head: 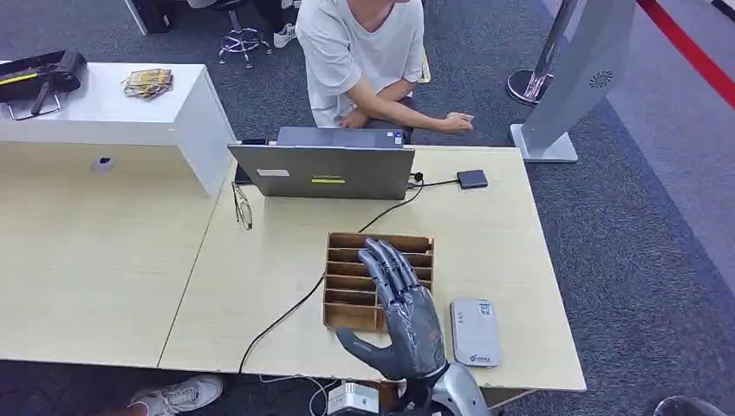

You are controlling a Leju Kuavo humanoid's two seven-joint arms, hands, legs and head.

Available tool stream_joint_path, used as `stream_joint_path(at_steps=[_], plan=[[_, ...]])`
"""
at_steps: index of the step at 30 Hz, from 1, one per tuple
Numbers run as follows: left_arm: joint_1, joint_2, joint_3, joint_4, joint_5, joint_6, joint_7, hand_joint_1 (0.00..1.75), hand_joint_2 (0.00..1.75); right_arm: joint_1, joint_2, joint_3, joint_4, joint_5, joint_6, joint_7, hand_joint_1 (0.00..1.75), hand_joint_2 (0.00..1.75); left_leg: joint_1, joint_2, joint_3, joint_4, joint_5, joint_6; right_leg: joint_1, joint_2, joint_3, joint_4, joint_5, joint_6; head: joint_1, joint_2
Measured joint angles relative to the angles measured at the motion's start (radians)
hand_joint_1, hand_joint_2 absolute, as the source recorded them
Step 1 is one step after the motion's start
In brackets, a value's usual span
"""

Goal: Pass the card to the sensor for recognition and then transmit it.

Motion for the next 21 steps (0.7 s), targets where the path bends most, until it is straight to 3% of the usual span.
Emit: stream_joint_path(at_steps=[21], plan=[[0.001,0.0,0.0,0.0,-0.025,-0.007,0.003,0.0,0.0,-0.01,0.008,-0.045,0.153,0.038,-0.018,0.047,0.0,1.75,0.0,0.0,0.0,0.0,0.0,0.0,0.0,0.0,0.0,0.0,0.0,0.0,0.0,0.0]])
